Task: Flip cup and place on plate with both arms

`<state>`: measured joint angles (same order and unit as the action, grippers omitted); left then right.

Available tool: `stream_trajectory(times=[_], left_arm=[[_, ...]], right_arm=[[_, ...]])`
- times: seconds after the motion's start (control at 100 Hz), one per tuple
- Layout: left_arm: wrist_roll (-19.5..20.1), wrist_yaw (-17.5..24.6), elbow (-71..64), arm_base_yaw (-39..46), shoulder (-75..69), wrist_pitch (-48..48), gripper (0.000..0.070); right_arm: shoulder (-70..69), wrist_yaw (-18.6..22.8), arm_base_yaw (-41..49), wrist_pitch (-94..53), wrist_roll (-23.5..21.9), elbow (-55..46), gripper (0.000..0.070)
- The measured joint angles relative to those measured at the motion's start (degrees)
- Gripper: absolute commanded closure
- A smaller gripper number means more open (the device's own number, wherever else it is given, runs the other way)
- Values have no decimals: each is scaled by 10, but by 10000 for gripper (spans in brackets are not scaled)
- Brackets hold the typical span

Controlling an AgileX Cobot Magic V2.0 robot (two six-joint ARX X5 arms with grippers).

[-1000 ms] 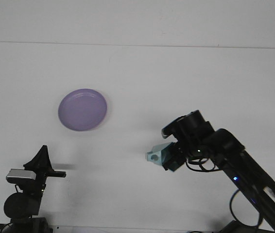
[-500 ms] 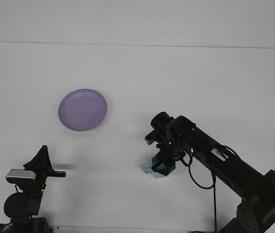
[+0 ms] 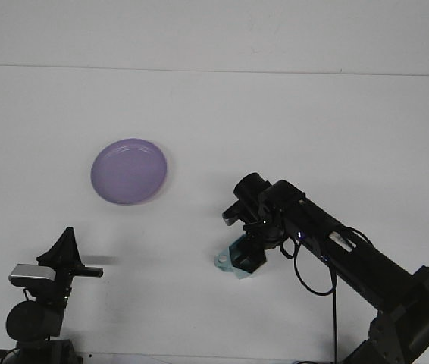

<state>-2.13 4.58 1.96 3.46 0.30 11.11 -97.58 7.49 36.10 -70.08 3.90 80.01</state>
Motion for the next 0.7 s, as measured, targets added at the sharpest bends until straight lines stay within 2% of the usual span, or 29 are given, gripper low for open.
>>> stream_trajectory(times=[0.17, 0.37, 0.52, 0.7], left_arm=[[-2, 0, 0, 0, 0, 0, 688], [-23, 0, 0, 0, 0, 5, 688], [-65, 0, 0, 0, 0, 6, 688], [-146, 0, 1, 0, 0, 6, 688]], right_arm=[[23, 0, -16, -23, 10, 42, 409], [143, 0, -58, 11, 12, 66, 420], [250, -1, -105, 101, 5, 29, 420], [409, -5, -164, 255, -29, -121, 420]])
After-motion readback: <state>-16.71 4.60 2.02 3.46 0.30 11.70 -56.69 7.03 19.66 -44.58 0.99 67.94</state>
